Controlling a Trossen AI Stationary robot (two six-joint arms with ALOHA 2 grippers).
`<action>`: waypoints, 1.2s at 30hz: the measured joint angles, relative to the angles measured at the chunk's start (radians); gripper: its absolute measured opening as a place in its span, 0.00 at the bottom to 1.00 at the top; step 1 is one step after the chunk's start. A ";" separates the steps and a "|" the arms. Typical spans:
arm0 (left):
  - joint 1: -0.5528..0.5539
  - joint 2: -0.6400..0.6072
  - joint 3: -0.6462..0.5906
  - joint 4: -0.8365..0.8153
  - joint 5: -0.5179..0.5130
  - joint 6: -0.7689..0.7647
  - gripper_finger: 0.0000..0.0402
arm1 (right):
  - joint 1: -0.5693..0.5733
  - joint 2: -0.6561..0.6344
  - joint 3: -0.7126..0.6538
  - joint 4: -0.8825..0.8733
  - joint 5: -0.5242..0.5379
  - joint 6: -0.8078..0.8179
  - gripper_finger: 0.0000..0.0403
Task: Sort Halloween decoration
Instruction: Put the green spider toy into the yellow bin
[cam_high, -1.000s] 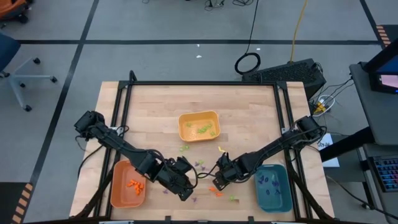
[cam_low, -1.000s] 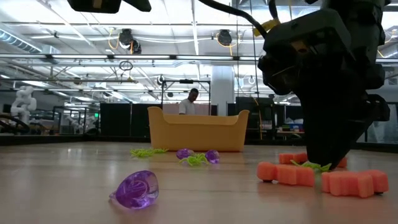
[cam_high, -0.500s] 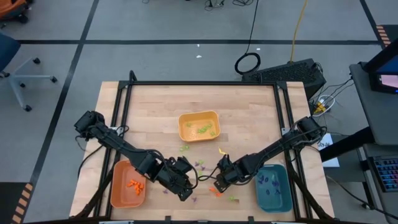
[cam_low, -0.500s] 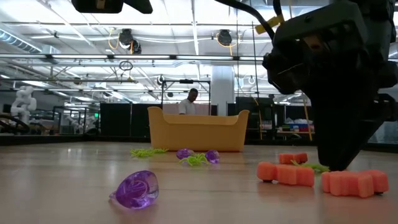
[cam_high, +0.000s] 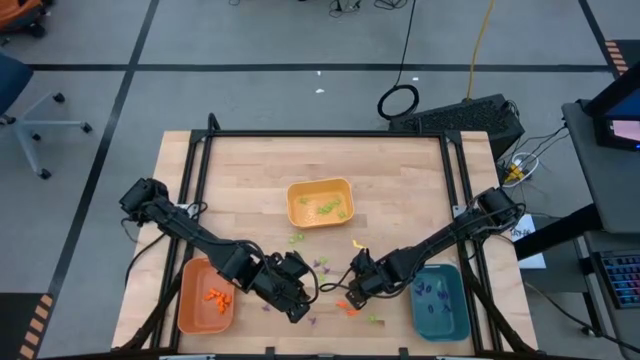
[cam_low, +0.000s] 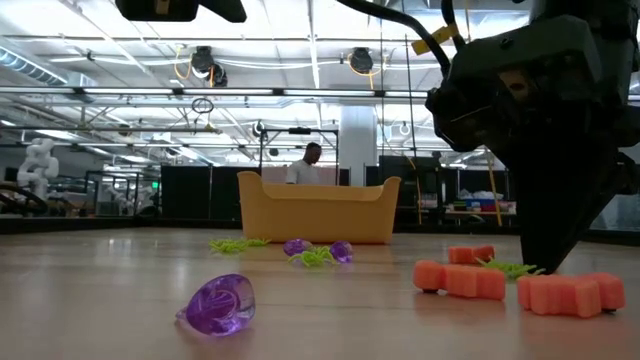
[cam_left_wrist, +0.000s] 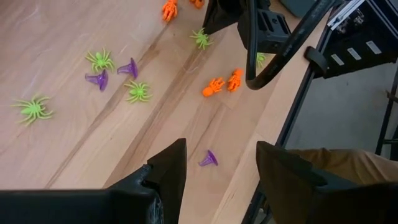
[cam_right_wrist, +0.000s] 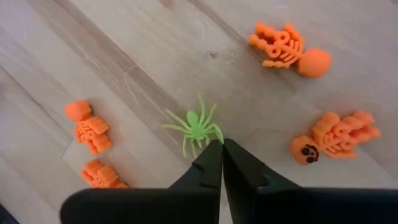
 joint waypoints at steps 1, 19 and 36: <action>0.000 0.000 0.000 0.000 0.000 0.000 0.48 | 0.000 0.000 0.000 0.003 -0.003 -0.003 0.00; 0.000 0.000 0.000 0.000 0.000 0.000 0.48 | -0.008 -0.147 -0.002 0.039 -0.060 -0.052 0.00; -0.002 -0.036 0.000 0.019 -0.005 0.000 0.48 | -0.009 -0.435 0.000 0.050 0.186 -0.139 0.00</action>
